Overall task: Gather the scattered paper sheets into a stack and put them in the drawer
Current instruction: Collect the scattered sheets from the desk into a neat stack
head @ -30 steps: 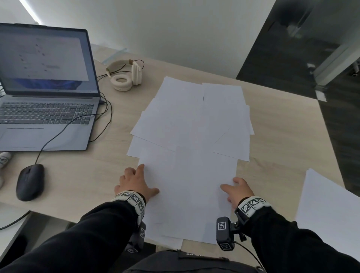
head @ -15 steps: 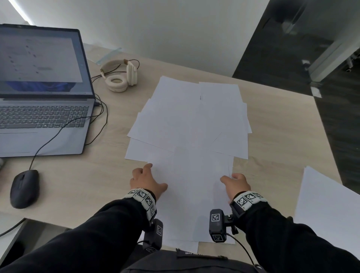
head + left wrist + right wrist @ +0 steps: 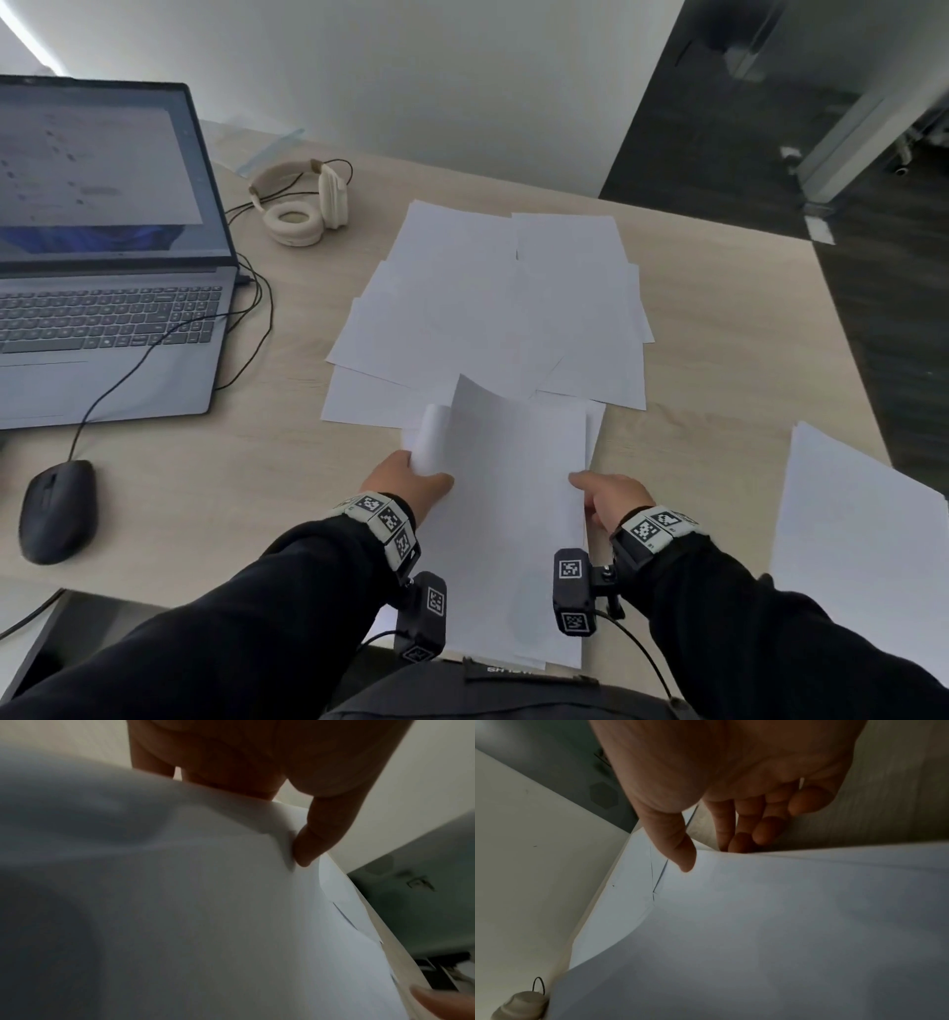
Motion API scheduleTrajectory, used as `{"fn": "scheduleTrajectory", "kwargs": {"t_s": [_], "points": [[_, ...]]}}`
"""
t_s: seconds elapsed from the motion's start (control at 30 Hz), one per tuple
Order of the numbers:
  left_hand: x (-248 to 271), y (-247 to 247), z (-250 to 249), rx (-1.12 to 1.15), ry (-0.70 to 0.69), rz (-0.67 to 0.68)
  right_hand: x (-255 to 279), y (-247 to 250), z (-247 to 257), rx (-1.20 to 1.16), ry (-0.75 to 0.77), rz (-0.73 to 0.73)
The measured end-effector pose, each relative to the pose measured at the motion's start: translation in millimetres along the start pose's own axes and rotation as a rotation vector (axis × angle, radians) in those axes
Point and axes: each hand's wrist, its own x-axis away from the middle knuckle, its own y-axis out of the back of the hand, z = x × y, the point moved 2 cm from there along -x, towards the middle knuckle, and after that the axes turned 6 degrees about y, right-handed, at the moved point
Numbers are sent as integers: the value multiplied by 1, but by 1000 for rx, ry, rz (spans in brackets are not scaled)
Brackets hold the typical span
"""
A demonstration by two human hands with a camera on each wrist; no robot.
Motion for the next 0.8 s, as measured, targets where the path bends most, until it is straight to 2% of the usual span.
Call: {"fn": "scheduleTrajectory", "kwargs": {"t_s": [0.1,0.23,0.37,0.5,0.6,0.7,0.8], "points": [[6,-6,-3,-32,-66,22,5,-2,-3,-36,15,61],[13,-7,-7,67,-142,54,11,3,-8,-126,55,6],[4,-2,-10,401,-89,110,11,18,-14,-123,78,-19],[-9,1,-11,529,-32,165,15,38,-22,-141,85,-68],[-17,-1,-8,573,-10,94,14,52,-32,-166,79,-141],[-23,-1,-4,540,-13,-24,12,57,-45,-262,19,-214],[-25,0,0,477,-23,-83,6,59,-57,-346,-45,-229]]}}
